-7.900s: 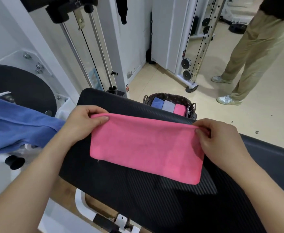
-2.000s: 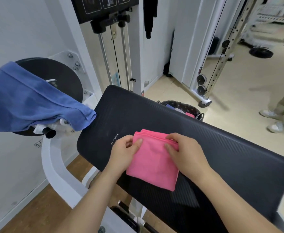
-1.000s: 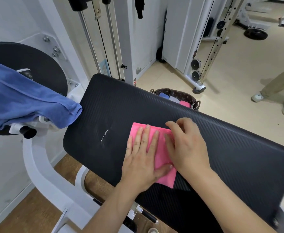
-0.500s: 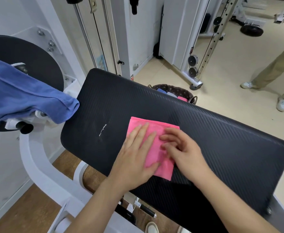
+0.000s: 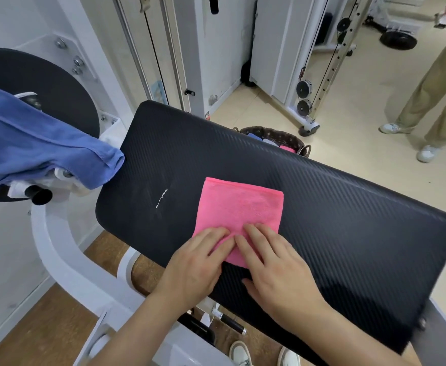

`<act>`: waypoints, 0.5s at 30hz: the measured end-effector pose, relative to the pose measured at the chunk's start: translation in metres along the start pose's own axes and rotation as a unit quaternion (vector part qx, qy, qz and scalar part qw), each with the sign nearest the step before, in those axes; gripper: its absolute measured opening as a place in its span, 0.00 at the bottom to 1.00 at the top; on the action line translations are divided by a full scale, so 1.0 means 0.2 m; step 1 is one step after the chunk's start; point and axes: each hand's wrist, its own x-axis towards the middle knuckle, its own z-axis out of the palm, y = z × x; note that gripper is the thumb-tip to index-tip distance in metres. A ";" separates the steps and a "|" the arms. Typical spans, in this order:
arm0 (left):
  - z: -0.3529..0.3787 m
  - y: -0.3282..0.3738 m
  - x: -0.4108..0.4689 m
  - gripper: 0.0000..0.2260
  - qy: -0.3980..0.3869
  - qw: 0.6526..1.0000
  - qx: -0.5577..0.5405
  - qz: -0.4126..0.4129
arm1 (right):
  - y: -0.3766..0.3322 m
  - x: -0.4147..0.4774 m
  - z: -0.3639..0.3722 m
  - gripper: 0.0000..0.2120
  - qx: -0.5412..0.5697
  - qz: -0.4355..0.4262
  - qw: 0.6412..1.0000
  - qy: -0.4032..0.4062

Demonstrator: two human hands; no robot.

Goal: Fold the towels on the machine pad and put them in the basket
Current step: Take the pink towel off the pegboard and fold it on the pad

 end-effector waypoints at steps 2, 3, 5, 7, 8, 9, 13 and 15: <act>0.00 0.00 0.02 0.17 0.006 1.000 0.009 -0.001 | 0.03 -0.01 0.06 0.30 -0.007 -0.004 1.000 0.024; 0.00 0.01 0.03 0.17 0.015 1.000 0.006 -0.008 | 0.04 -0.01 0.07 0.28 -0.007 -0.010 0.999 0.039; -0.01 0.04 0.04 0.19 0.026 0.999 0.005 -0.031 | 0.06 0.00 0.07 0.23 -0.008 -0.029 0.997 0.068; -0.01 0.05 0.03 0.23 0.026 0.998 0.023 -0.058 | 0.08 0.01 0.05 0.21 -0.015 -0.052 0.996 0.070; -0.01 0.06 0.03 0.24 0.023 0.997 0.038 -0.066 | 0.10 0.02 0.04 0.21 -0.020 -0.063 0.996 0.066; -0.01 0.06 0.03 0.24 0.018 0.996 0.052 -0.071 | 0.11 0.02 0.03 0.21 -0.023 -0.074 0.995 0.060; -0.03 0.11 0.02 0.21 0.002 0.994 0.061 -0.089 | 0.13 0.04 -0.07 0.16 -0.016 -0.098 0.995 0.022; -0.05 0.17 -0.02 0.19 -0.012 0.995 0.048 -0.089 | 0.14 0.01 -0.15 0.10 -0.005 -0.096 0.995 -0.038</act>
